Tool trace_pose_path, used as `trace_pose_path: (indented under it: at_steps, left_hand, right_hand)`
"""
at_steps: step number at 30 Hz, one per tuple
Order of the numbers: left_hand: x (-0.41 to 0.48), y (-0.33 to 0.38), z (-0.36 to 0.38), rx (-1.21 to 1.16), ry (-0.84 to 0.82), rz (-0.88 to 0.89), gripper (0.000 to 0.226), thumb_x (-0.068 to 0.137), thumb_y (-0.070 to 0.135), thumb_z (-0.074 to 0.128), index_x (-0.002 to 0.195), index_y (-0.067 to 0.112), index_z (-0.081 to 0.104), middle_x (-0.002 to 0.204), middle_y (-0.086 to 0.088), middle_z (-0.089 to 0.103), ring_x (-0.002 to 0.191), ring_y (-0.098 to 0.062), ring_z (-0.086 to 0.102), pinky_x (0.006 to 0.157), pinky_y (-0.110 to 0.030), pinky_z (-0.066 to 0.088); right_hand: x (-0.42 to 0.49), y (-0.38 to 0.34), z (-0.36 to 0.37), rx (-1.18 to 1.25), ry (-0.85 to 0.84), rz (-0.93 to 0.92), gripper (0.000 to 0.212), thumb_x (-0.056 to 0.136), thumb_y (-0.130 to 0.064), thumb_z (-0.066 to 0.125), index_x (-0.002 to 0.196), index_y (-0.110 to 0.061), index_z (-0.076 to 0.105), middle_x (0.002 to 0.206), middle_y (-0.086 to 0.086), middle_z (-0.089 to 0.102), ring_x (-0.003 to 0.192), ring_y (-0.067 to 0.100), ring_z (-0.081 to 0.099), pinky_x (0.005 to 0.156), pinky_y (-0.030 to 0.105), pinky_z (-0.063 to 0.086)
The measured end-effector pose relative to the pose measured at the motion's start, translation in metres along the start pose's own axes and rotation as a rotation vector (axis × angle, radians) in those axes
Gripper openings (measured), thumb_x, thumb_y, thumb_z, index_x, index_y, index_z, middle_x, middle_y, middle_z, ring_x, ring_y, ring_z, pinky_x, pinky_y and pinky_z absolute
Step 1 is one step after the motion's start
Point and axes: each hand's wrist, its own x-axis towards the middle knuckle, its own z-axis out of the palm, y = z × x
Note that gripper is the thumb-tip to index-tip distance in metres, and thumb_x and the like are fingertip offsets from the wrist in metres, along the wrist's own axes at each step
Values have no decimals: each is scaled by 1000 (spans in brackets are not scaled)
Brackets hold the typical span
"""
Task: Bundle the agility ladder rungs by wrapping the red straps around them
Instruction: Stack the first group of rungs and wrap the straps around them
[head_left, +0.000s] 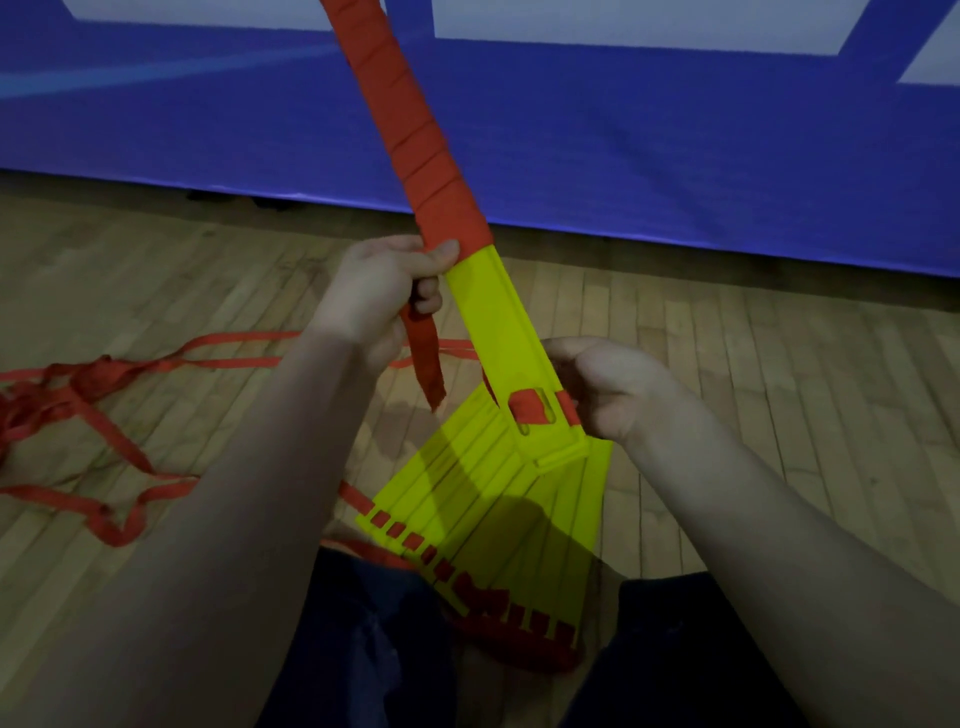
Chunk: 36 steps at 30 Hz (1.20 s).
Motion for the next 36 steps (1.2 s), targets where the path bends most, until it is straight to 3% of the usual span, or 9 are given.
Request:
trace_pose_path:
  at_steps: [5,8,13,16,19,24,27,30,36]
  left_hand:
    - [-25,9,22,-61,-117,-17,6,88,1,60,82,1,58,54,3,41,42,-3,35,37,-14,28]
    - [-34,6,33,-53,-164,-33,14,89,0,59,76,4,59,58,0,38,41,-2,33,37,-15,26]
    - [-35,0,41,-14,-205,-43,12,91,3,57,79,4,58,54,-1,39,41,-3,35,38,-14,29]
    - [-38,-2,47,-34,-180,-51,13,92,3,56,80,5,61,52,0,41,42,-5,37,39,-14,31]
    - [-42,-4,53,-22,-150,-37,8,92,6,58,85,7,62,52,2,47,43,-4,40,40,-15,33]
    - [-55,6,60,-9,-222,23,9,93,6,56,97,4,64,43,13,49,37,2,43,37,-9,32]
    - [-55,11,57,-22,-241,56,17,93,16,59,81,12,71,48,12,52,40,1,40,38,-11,29]
    - [-55,13,50,-35,-259,70,10,89,10,61,97,9,67,61,7,59,42,3,46,41,-9,34]
    - [-48,10,45,-124,-327,71,42,72,23,68,111,9,61,74,-3,48,48,1,41,44,-11,30]
  right_hand:
    - [-4,-9,2,8,68,-56,24,93,-2,42,73,-5,55,45,3,49,33,9,40,27,15,26]
    - [-3,-9,4,-27,30,-71,24,91,-3,40,80,-7,61,70,10,53,58,19,45,43,24,40]
    - [-10,-18,-1,63,9,-122,38,97,-26,33,96,-1,62,75,10,63,55,18,55,53,25,46]
    - [-15,-17,4,14,16,-199,46,96,-40,45,102,0,67,87,15,71,67,21,68,65,30,55]
    - [-12,-8,16,30,161,-400,24,97,-24,56,85,-5,66,73,14,69,61,23,66,61,33,55]
    - [-7,-7,18,53,346,-514,26,98,-16,55,72,-16,54,48,-4,61,45,10,58,56,28,46]
    - [-12,-9,15,128,319,-555,26,95,-12,58,70,-13,58,49,-1,62,45,12,61,56,27,48]
    - [-14,-14,13,165,296,-561,17,94,-12,59,78,-7,61,54,6,63,45,16,60,53,28,50]
    - [-26,-20,14,204,108,-602,25,96,-4,49,119,0,56,65,7,63,45,15,55,44,21,45]
